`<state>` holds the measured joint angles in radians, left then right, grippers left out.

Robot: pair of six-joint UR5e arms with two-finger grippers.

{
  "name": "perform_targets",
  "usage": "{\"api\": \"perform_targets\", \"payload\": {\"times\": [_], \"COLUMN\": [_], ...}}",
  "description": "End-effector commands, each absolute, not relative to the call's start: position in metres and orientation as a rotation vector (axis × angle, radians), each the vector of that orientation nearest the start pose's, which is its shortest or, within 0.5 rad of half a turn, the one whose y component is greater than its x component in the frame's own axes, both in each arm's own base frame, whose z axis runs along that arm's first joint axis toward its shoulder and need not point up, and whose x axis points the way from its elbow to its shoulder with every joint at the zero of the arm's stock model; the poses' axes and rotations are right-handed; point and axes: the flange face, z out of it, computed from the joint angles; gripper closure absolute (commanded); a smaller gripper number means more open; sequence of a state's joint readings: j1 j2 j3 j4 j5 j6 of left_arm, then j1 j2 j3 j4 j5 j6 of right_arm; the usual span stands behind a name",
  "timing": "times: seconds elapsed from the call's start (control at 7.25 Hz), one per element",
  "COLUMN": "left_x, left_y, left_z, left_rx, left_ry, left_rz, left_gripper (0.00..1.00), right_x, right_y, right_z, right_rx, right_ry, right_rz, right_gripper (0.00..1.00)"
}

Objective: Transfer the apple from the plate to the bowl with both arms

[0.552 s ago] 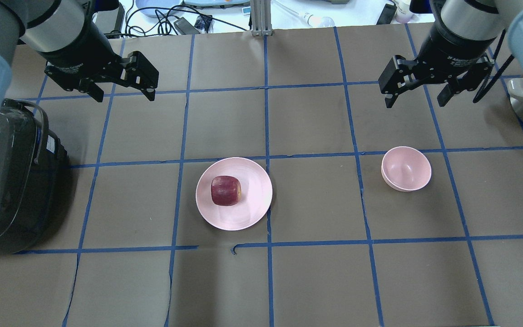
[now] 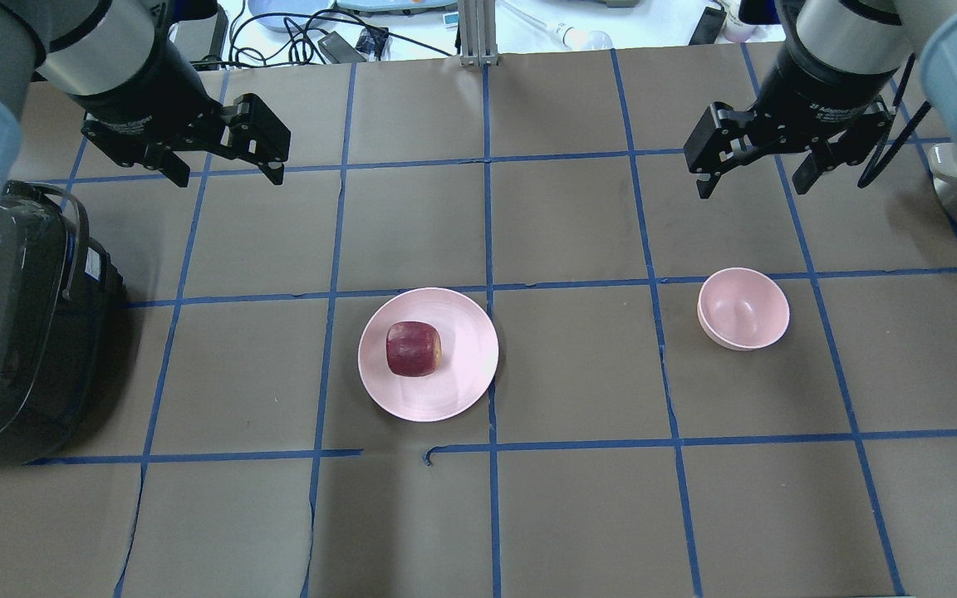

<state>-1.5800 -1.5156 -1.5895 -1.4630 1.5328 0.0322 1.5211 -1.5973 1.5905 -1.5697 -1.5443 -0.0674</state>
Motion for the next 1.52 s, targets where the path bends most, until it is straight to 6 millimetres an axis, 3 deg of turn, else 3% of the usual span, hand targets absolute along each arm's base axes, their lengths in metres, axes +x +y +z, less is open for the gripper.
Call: {"api": "perform_targets", "payload": {"times": [0.0, 0.69, 0.97, 1.24, 1.38], "left_x": [-0.141, -0.139, -0.138, -0.150, -0.172], "left_y": [-0.480, -0.481, -0.494, -0.508, -0.519], "left_z": [0.516, 0.516, 0.515, 0.489, 0.461], "left_rx": [0.070, 0.075, 0.077, 0.058, -0.023], "left_ry": [3.171, 3.170, 3.149, 3.168, 3.171], "left_rz": [-0.227, -0.211, -0.206, -0.124, -0.053], "left_gripper": [0.00, 0.00, 0.00, 0.00, 0.00], "right_x": [0.111, 0.111, 0.111, 0.111, 0.111], "right_y": [-0.485, -0.485, -0.484, -0.483, -0.482], "right_z": [0.494, 0.494, 0.494, 0.496, 0.496], "right_rx": [-0.029, -0.027, -0.029, -0.027, -0.027], "right_ry": [3.127, 3.128, 3.128, 3.128, 3.132], "right_rz": [-0.021, -0.023, -0.020, -0.025, -0.025], "right_gripper": [0.00, 0.00, 0.00, 0.00, 0.00]}}
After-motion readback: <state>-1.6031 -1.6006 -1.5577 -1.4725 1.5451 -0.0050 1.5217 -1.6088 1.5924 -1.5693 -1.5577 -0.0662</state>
